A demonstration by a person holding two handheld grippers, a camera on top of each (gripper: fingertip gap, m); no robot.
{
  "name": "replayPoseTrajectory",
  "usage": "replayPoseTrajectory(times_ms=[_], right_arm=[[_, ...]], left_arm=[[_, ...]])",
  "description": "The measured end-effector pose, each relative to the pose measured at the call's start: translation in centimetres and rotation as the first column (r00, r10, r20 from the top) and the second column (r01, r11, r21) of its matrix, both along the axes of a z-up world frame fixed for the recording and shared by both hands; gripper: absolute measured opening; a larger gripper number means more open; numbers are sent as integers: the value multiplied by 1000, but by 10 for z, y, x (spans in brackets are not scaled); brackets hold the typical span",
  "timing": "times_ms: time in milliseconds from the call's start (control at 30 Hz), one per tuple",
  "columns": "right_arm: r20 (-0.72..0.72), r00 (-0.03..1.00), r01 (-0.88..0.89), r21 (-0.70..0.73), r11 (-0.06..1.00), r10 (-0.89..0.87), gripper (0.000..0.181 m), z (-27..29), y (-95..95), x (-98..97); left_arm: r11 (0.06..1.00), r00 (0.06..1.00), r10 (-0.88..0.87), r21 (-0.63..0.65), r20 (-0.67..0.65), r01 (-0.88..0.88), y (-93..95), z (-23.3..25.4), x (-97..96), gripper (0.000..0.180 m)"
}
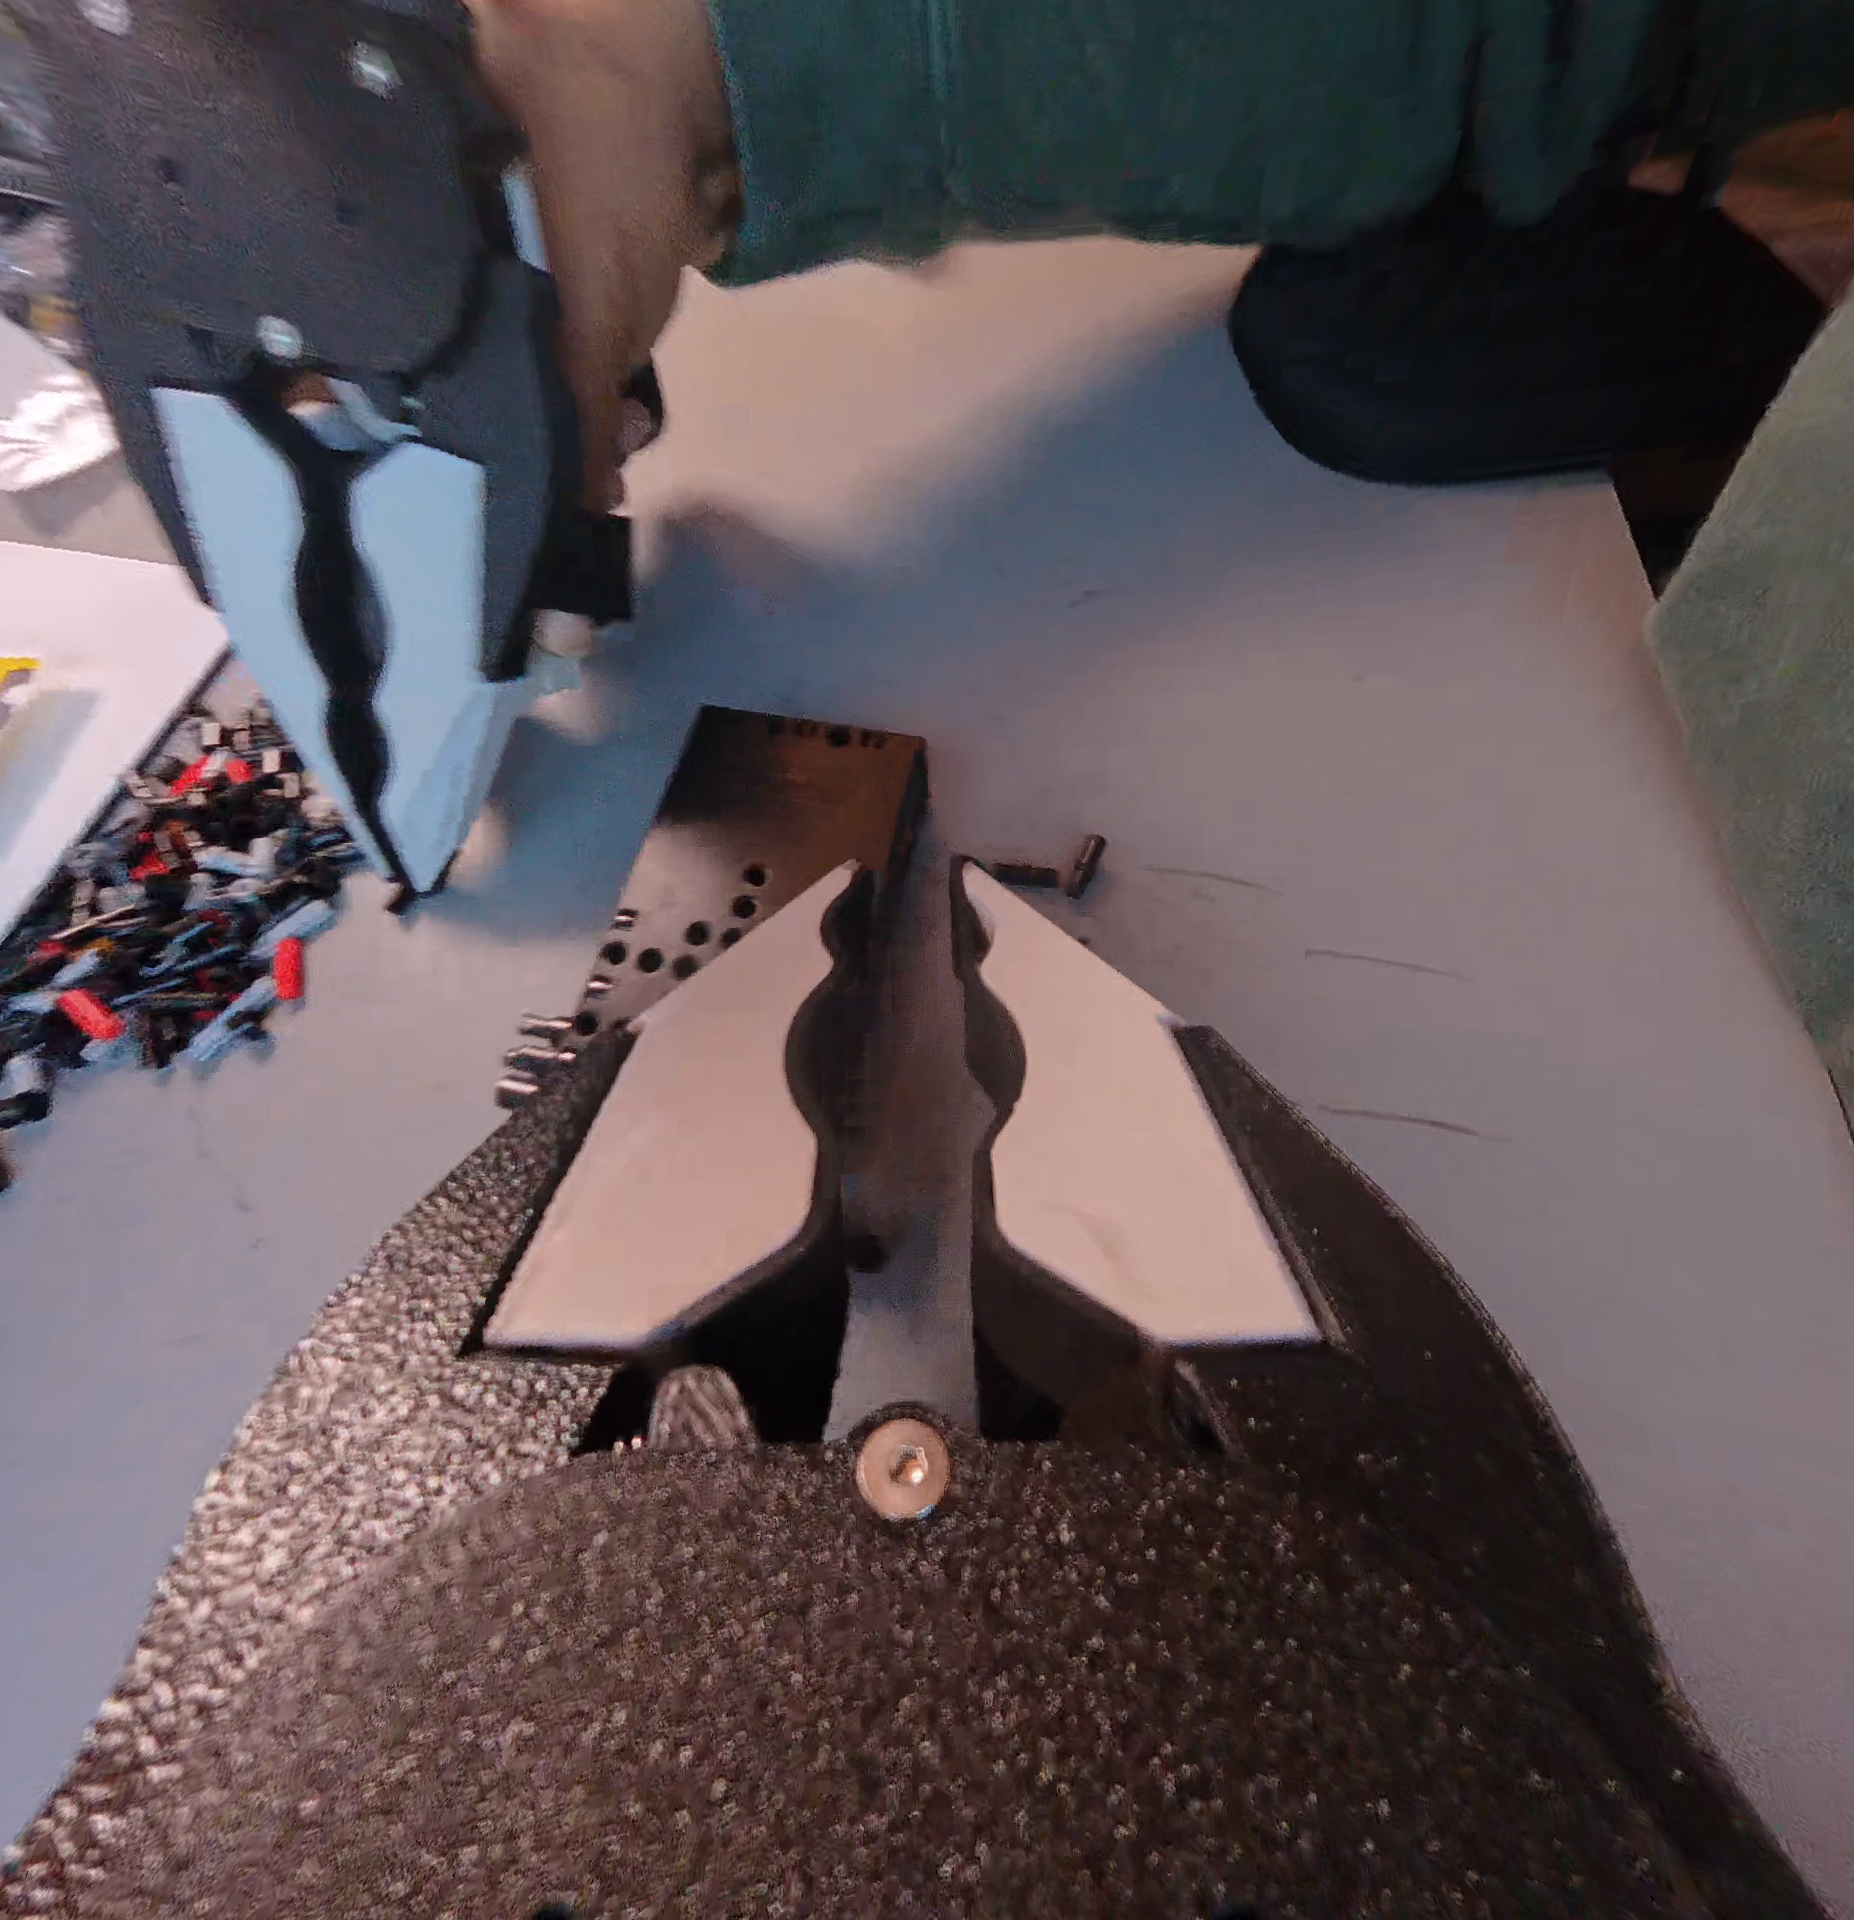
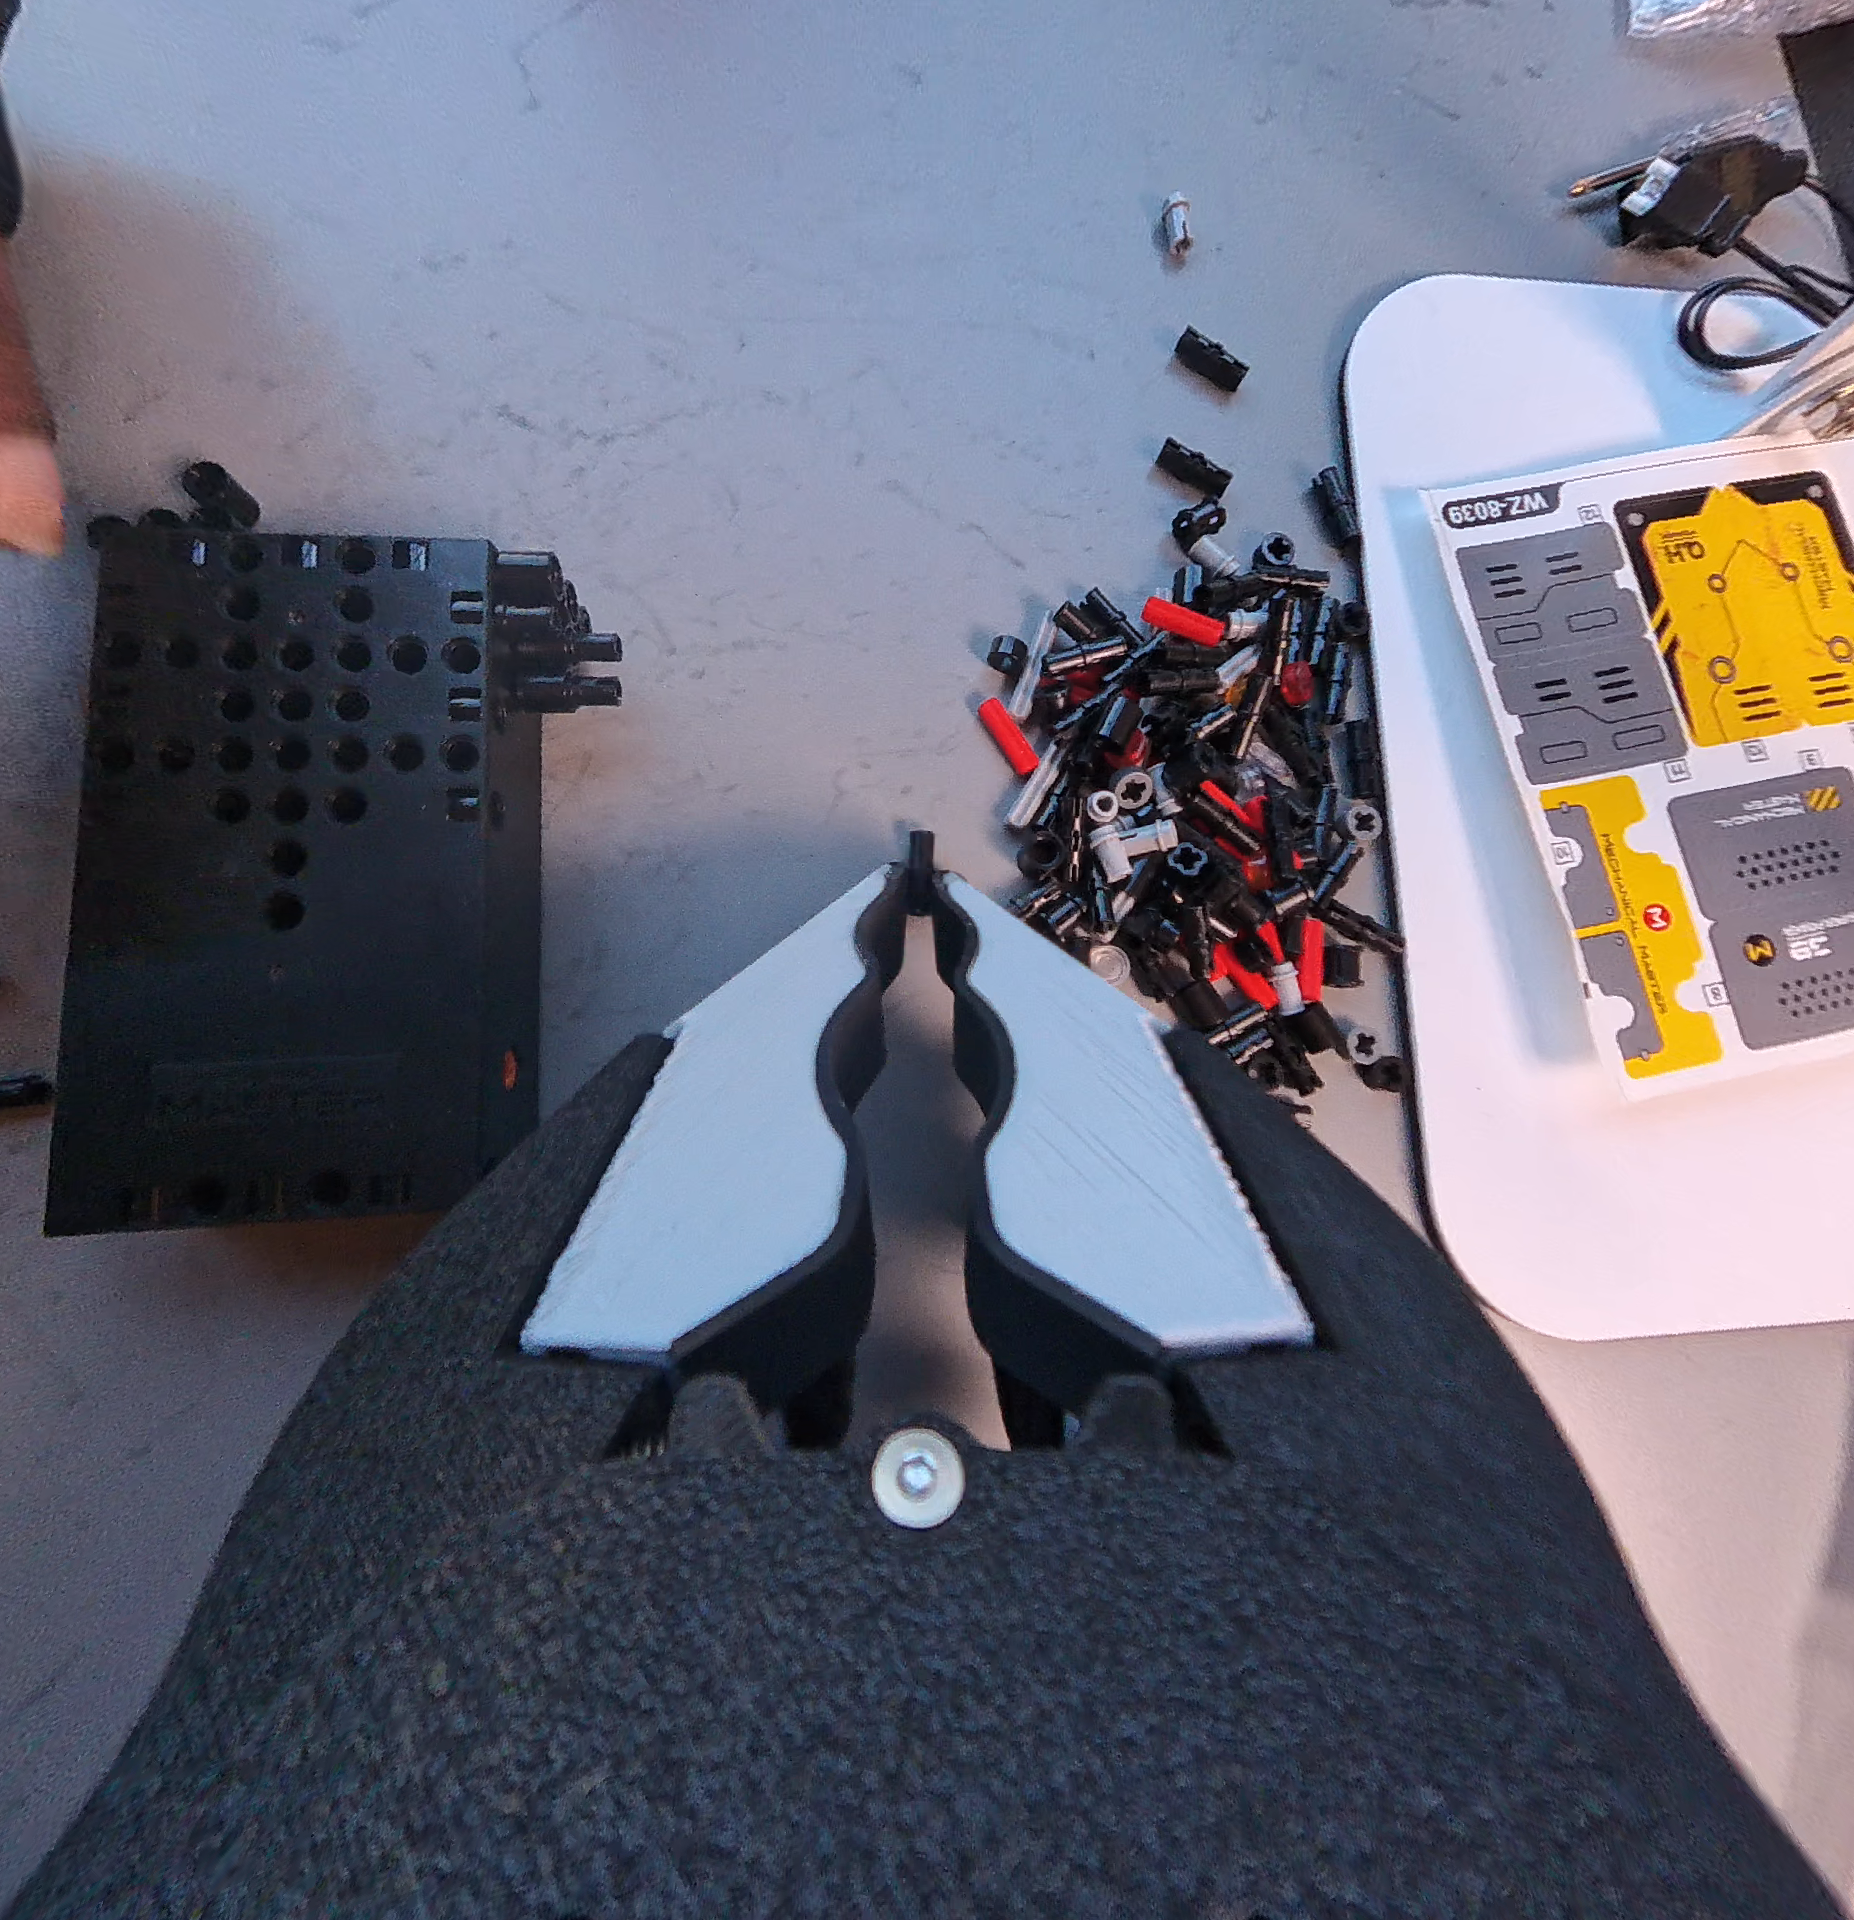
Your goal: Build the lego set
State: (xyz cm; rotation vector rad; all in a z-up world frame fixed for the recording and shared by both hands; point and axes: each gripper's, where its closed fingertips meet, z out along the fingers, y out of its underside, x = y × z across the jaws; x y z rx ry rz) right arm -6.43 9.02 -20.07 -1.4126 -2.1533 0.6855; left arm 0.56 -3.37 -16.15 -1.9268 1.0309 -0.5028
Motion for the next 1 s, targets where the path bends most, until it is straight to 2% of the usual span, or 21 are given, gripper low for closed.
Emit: replayPoseTrajectory(times_ms=[67,100,200,267,400,467,633,733,867,1000], right_arm=[[2,1000,-6,9,1000,6,2,0,0,1],[0,1000,-8,16,1000,8,2,1,0,4],[-124,988,-103,-59,993,95,2,33,-31,23],[-193,964,-200,-87,976,181,2,57,-62,50],[-84,961,-272,-91,958,265,2,36,-110,104],[-14,971,-238,-48,970,237,2,13,-112,114],[21,982,-190,-25,982,190,4,0,-112,114],[39,980,-192,-27,981,193,17,3,-110,115],[-69,990,-126,-30,992,123,22,30,-96,103],[-139,988,-52,73,996,62,56,37,-85,78]], left_arm=[[995,995,87,52,44,-89,13,11,-20,21],[989,991,129,69,43,-132,18,13,-31,30],[975,978,210,69,5,-210,25,5,-57,50],[975,976,217,45,-24,-216,26,-4,-62,57],[983,982,181,19,-59,-180,33,-12,-57,65],[988,987,155,-16,-49,-156,35,-13,-53,71],[990,990,123,-56,-62,-127,30,-15,-54,73],[991,991,119,-51,-65,-123,22,-11,-58,72],[993,996,90,-72,-19,-91,9,-5,-64,73],[995,994,56,-74,-95,-63,3,-18,-63,77]])
